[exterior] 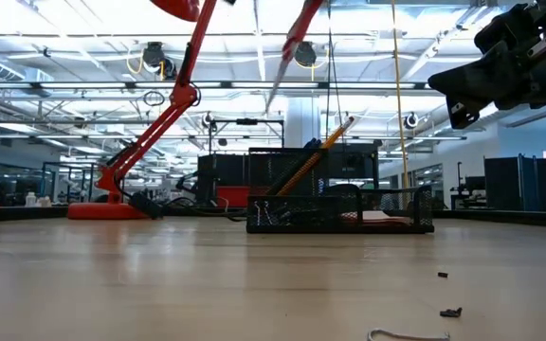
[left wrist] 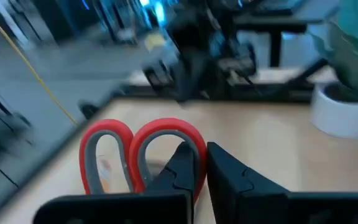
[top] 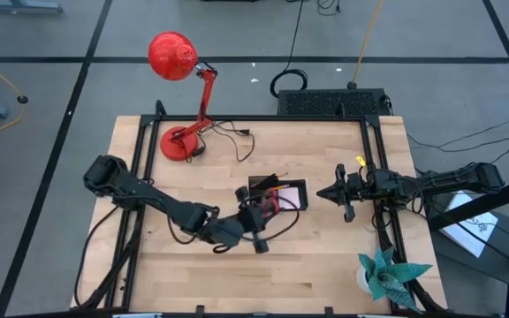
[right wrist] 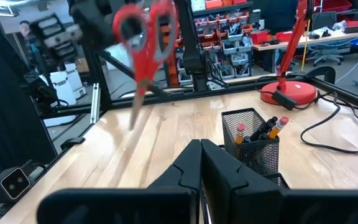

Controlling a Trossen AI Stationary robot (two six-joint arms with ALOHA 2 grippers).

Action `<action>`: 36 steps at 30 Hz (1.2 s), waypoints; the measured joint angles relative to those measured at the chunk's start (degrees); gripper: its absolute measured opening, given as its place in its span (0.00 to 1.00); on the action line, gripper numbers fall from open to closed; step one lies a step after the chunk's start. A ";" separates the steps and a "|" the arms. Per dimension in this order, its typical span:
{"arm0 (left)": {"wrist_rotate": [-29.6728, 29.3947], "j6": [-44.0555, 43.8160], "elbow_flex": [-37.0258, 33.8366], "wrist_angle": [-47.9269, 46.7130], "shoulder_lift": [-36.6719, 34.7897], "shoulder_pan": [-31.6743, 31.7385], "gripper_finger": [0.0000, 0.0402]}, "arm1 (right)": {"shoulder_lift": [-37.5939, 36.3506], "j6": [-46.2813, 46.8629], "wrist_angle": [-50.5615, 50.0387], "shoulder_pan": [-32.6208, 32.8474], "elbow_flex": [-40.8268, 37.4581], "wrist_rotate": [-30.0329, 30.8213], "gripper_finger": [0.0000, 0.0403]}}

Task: Pick and place office supplies into organizer
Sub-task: Put the orange scissor into the black desk organizer

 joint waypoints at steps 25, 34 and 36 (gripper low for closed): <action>6.82 33.64 -11.07 34.73 0.09 9.88 0.04 | 0.00 0.17 -1.74 -0.02 0.00 -1.19 0.01; 18.89 31.62 -18.43 36.25 -4.86 15.96 0.05 | -0.02 1.25 -1.85 -0.02 -0.01 -1.51 0.01; 21.11 31.24 -20.15 34.82 -7.33 16.85 0.04 | 0.00 1.25 -2.08 -0.02 0.00 -1.49 0.01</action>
